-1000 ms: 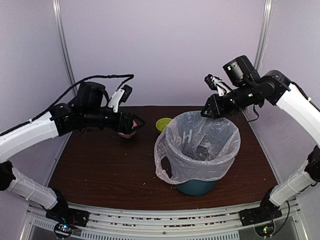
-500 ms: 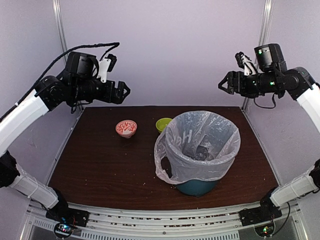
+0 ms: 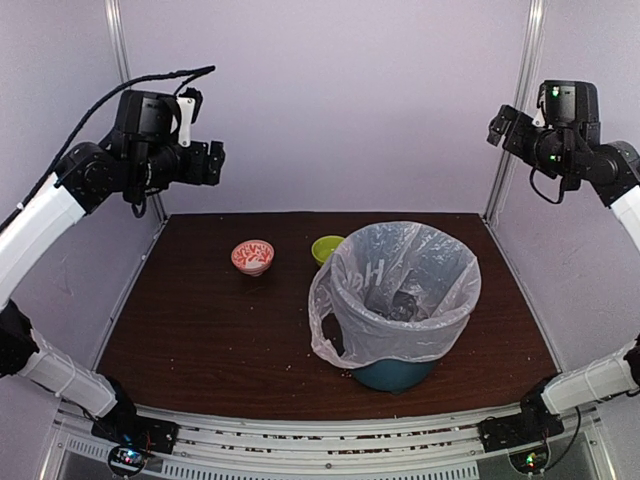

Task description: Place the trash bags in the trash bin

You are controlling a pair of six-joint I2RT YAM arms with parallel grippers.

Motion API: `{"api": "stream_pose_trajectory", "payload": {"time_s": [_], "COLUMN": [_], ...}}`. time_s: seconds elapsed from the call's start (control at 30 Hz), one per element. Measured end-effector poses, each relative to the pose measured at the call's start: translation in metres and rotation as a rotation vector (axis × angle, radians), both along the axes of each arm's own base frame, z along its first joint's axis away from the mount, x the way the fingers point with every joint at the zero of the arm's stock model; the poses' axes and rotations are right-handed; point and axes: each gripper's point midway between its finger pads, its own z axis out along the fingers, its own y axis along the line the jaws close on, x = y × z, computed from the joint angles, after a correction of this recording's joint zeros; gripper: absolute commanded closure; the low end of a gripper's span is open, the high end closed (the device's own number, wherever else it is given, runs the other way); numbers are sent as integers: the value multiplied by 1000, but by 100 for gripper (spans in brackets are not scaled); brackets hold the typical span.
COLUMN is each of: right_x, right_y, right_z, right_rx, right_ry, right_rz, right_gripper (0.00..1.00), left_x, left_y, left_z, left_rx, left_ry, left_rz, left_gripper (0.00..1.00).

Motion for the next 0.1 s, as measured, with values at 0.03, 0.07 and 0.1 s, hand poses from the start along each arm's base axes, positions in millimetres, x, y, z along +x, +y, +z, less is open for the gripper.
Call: {"api": "stream_pose_trajectory", "payload": {"time_s": [0.03, 0.07, 0.1], "right_x": [-1, -3, -5], "right_y": [-3, -7, -9], "right_z": [5, 10, 13], "right_rx": [1, 0, -1], "right_ry": [-14, -30, -38], "right_rz": [-14, -29, -38], "right_gripper": [0, 0, 0], "left_x": [-2, -4, -6], "left_y": [5, 10, 15], "left_z": [9, 17, 23], "left_rx": [-5, -9, -11], "left_ry": [-26, -47, -64], "left_rz": [18, 30, 38], "left_gripper": [8, 8, 8]}}
